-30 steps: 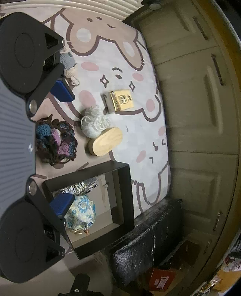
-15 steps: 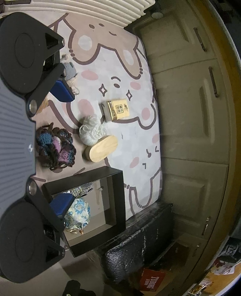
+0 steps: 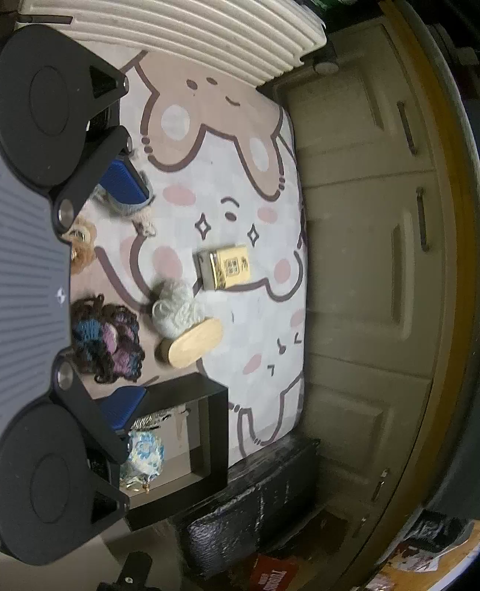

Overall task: Organize objects
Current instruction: 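Reach the left tool to the grey knitted mouse while the right tool reaches the crocheted pouch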

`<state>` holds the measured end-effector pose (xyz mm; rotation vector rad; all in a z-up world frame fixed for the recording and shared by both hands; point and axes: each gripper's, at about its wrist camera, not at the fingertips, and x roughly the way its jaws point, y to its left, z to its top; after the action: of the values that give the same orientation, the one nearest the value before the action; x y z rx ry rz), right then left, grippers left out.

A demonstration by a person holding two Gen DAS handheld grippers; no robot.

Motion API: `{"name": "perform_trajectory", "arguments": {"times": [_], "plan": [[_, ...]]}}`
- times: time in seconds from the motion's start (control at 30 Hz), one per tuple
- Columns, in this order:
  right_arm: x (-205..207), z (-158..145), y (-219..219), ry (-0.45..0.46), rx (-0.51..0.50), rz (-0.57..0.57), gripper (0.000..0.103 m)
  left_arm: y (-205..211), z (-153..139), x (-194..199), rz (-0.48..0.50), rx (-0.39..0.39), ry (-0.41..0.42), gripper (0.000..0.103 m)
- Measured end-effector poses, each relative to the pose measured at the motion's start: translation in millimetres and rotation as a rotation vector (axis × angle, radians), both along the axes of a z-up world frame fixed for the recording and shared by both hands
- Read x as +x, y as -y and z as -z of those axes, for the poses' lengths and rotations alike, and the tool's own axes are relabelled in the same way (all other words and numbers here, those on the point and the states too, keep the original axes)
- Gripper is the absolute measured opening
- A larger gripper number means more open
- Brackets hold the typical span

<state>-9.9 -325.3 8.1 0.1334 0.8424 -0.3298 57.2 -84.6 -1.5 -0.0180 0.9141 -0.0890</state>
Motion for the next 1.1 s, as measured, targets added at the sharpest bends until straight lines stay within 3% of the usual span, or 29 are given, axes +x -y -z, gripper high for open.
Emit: {"name": "perform_trajectory", "arguments": {"times": [0.8,1.1], "plan": [[49,16,-91,0.003,0.012,-0.197,0.103,-102,-1,-15,-0.165,0.052,0.015,0.103],[63,21,-117,0.007,0.025,-0.250,0.103,-119,5,-19,-0.176,0.090,0.027,0.103]]}}
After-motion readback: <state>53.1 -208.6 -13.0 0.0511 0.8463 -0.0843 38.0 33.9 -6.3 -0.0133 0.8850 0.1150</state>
